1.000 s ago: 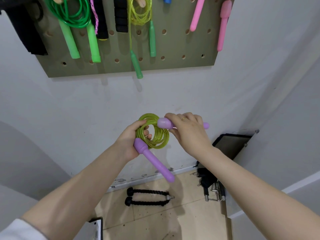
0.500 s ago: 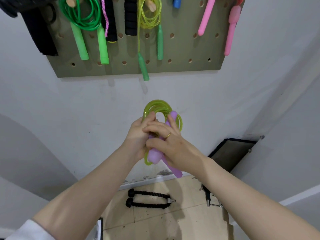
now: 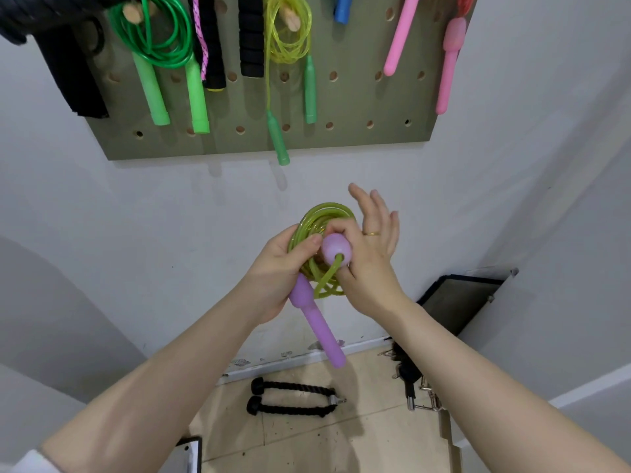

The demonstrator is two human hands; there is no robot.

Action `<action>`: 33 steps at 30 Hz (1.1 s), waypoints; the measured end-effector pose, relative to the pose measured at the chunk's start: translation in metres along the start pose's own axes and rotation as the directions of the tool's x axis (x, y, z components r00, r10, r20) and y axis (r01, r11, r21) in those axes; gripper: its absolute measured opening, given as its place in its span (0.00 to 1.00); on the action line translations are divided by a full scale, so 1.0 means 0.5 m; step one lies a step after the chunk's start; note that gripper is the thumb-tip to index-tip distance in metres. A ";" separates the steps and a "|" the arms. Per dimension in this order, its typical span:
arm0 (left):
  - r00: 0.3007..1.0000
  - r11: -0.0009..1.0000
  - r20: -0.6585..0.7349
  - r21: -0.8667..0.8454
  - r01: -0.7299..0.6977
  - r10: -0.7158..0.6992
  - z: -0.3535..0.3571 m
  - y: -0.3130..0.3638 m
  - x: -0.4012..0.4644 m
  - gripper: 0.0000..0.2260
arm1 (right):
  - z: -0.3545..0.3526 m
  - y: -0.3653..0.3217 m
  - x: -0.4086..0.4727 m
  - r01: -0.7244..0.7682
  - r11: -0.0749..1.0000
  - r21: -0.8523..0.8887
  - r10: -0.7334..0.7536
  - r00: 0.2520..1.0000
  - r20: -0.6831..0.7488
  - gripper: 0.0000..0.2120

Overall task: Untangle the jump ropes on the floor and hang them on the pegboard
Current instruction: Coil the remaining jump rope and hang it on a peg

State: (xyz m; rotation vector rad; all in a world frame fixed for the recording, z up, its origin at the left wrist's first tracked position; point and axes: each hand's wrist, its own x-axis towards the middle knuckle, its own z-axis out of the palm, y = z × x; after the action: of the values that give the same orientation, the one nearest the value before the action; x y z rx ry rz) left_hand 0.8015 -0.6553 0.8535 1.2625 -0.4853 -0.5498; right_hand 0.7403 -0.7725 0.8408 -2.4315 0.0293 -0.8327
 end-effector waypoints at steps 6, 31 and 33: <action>0.996 0.997 0.037 -0.007 0.082 -0.082 0.010 0.012 -0.003 0.14 | -0.035 -0.015 0.019 -0.216 0.975 0.059 0.207 0.970 0.130 0.25; 0.993 0.946 0.092 0.320 0.040 -0.073 0.010 0.043 0.013 0.10 | -0.115 0.033 0.061 -0.587 0.551 0.593 0.232 0.790 0.567 0.15; 0.992 0.917 0.082 0.394 0.059 -0.099 0.012 0.038 0.012 0.14 | -0.114 0.032 0.067 -0.472 0.813 0.342 0.268 0.824 0.499 0.12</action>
State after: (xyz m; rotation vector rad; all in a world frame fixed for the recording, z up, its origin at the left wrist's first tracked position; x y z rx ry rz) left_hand 0.8049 -0.6597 0.8736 1.6481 -0.6530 -0.6050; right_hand 0.7372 -0.8213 0.8879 -2.0041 0.1369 -0.0833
